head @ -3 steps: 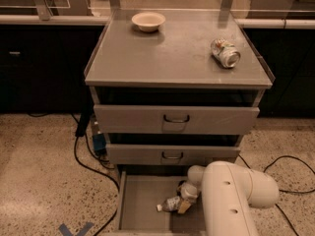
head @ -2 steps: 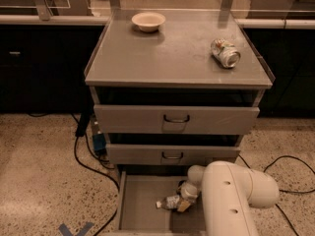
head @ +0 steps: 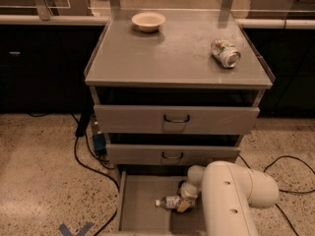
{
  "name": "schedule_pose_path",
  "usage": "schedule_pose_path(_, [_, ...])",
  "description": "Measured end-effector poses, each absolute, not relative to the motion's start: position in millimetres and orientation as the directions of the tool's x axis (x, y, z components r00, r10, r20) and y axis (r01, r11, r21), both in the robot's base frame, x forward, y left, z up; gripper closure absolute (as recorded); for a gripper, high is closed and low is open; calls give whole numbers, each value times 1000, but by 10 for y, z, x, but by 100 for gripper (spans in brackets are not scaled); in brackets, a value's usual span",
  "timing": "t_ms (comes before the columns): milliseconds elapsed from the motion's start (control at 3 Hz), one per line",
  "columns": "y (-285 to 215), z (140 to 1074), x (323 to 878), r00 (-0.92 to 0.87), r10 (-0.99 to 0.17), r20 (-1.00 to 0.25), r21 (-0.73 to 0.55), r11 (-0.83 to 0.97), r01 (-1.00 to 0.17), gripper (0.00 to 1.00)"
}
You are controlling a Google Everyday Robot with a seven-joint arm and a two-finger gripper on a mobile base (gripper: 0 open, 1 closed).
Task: Pick blue plastic bottle from bottom drawer and place on counter
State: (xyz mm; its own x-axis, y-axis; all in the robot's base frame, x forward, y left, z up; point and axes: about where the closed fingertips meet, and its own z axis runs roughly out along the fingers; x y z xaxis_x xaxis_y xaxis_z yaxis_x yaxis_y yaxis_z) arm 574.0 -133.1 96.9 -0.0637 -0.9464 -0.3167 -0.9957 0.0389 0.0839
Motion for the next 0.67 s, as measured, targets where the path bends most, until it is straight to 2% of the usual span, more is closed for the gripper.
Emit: schedule_pose_path(667, [-1328,985,5725,-63,-945,-321,85,37,-996,100])
